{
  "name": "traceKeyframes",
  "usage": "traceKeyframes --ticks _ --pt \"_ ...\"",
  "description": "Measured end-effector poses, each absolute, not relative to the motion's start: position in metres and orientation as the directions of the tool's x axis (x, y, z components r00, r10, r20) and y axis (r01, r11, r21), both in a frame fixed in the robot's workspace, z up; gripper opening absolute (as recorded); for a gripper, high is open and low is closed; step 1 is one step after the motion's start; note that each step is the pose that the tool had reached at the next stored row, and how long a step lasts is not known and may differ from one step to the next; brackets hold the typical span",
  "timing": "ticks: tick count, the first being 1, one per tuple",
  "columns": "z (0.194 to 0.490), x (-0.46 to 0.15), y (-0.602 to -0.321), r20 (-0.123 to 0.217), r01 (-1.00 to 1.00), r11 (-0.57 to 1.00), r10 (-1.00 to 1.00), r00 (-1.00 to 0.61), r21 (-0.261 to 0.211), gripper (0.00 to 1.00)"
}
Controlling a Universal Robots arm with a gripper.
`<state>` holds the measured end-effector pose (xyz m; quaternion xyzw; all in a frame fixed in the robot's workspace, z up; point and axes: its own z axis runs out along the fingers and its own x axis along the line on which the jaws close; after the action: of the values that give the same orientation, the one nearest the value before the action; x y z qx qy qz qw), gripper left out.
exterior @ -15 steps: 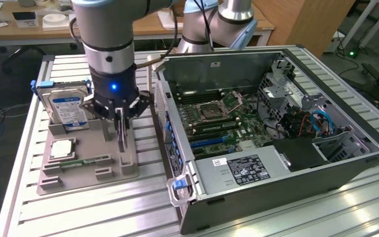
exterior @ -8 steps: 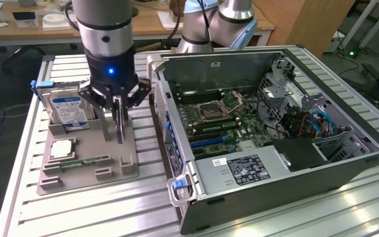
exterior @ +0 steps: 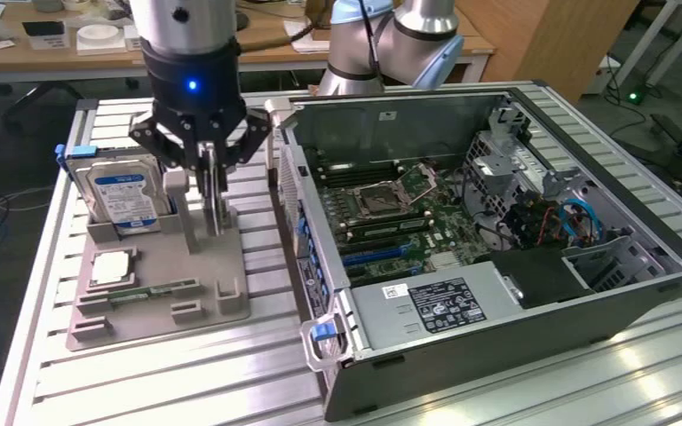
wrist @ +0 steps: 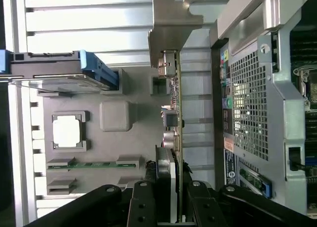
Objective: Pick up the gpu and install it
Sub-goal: 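Pick up the gpu and move the gpu toward the slot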
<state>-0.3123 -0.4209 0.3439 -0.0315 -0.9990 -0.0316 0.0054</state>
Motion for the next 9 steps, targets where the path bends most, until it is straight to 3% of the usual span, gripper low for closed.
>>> traceKeyframes --ticks 9 --pt "0.378 -0.312 -0.421 0.015 0.022 0.998 0.021 -1.000 0.063 0.28"
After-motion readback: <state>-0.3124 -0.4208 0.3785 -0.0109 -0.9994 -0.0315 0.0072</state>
